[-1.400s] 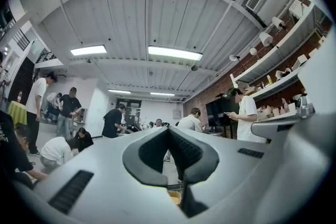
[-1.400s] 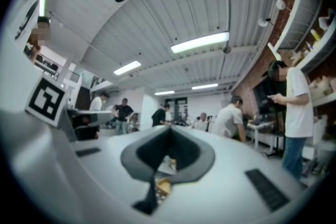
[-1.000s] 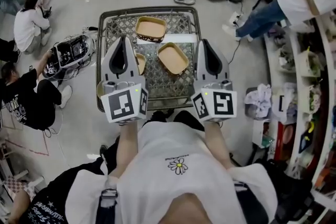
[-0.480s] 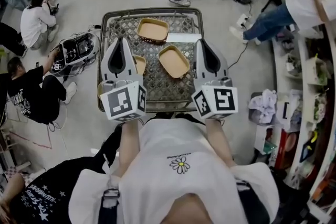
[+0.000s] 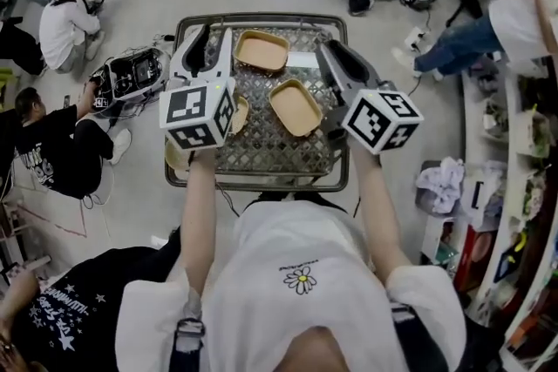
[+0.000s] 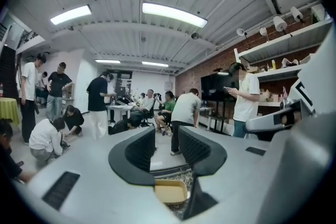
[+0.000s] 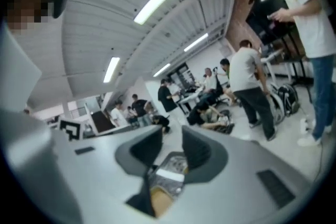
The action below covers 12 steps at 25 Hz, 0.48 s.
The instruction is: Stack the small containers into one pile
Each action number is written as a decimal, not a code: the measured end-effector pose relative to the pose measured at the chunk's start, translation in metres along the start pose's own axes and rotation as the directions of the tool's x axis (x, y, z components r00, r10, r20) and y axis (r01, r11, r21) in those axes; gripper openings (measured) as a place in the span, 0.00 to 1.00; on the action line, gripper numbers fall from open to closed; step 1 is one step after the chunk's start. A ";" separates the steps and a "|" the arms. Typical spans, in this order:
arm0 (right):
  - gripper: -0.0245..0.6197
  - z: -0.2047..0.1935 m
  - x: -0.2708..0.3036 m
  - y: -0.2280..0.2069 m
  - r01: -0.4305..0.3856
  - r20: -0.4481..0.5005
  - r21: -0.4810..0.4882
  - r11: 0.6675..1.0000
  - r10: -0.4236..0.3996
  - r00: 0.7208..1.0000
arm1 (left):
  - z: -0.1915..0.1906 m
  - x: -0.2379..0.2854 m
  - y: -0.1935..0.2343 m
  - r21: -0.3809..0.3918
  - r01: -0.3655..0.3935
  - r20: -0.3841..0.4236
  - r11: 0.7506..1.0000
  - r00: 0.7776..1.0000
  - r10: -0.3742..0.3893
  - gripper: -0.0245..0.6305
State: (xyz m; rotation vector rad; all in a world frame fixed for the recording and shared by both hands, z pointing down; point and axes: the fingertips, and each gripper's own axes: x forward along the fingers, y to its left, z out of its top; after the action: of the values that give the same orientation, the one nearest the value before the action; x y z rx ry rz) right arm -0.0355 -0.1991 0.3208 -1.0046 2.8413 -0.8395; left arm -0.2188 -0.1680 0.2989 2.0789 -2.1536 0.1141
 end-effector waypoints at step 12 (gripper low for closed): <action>0.27 -0.143 0.102 -0.110 0.183 -0.480 0.272 0.945 -0.032 0.877 | -0.189 0.125 0.056 0.014 0.076 -0.528 0.997 0.848 -0.057 0.33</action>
State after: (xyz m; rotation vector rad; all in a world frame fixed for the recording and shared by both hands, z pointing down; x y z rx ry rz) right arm -0.0784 -0.2616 0.5134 -1.0387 2.8809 -1.6947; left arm -0.2692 -0.2600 0.5076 1.8477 -1.7496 0.6403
